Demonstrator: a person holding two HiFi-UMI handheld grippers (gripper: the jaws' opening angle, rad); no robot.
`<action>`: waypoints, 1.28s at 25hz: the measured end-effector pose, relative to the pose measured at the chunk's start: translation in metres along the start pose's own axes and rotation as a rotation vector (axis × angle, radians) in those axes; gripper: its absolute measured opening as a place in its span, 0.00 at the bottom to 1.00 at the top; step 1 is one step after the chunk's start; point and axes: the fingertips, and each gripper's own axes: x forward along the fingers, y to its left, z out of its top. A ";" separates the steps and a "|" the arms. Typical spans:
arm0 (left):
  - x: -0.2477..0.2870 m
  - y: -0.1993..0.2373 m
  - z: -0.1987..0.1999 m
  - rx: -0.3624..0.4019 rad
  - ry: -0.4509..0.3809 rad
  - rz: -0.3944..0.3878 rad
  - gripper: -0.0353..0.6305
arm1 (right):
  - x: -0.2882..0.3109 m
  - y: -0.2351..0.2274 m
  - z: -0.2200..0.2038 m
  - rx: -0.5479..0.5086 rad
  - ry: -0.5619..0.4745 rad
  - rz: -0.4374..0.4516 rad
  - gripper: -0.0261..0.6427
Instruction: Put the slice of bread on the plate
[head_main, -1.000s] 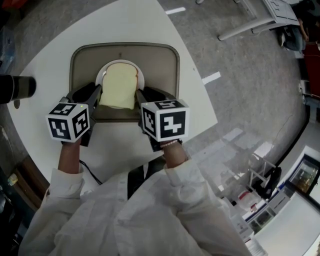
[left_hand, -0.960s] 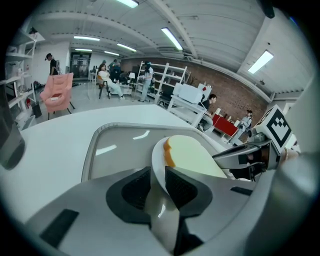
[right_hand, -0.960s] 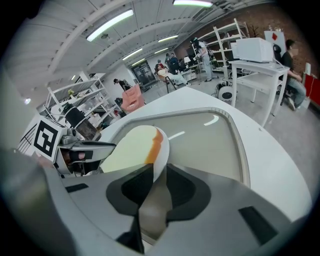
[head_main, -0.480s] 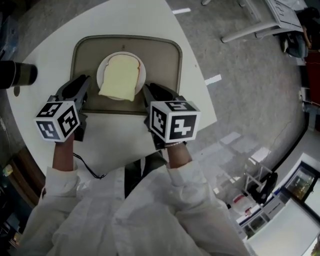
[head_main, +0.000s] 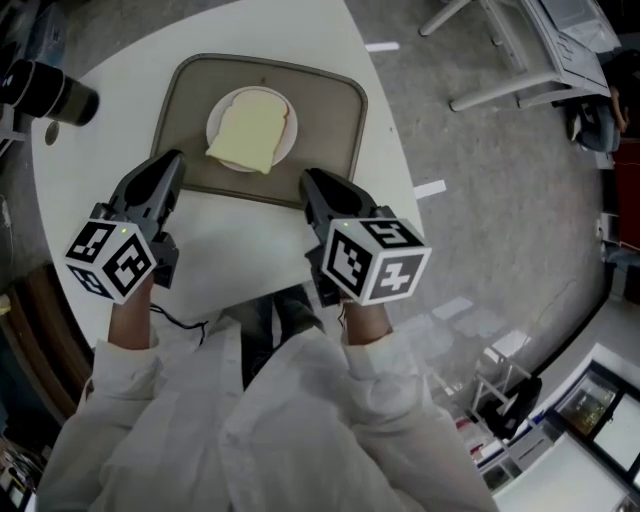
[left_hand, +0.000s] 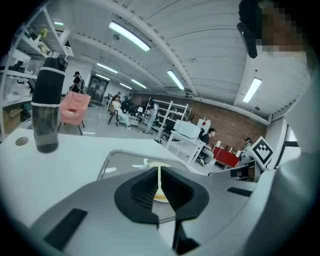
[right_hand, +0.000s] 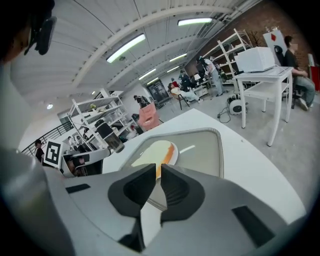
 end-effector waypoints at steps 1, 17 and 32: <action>-0.007 -0.008 -0.002 0.003 -0.011 -0.001 0.09 | -0.007 0.004 0.000 -0.014 -0.013 0.014 0.10; -0.129 -0.106 -0.053 0.036 -0.107 0.107 0.07 | -0.116 0.080 -0.041 -0.286 -0.046 0.250 0.06; -0.175 -0.190 -0.102 0.012 -0.122 0.068 0.07 | -0.169 0.129 -0.091 -0.414 -0.028 0.339 0.06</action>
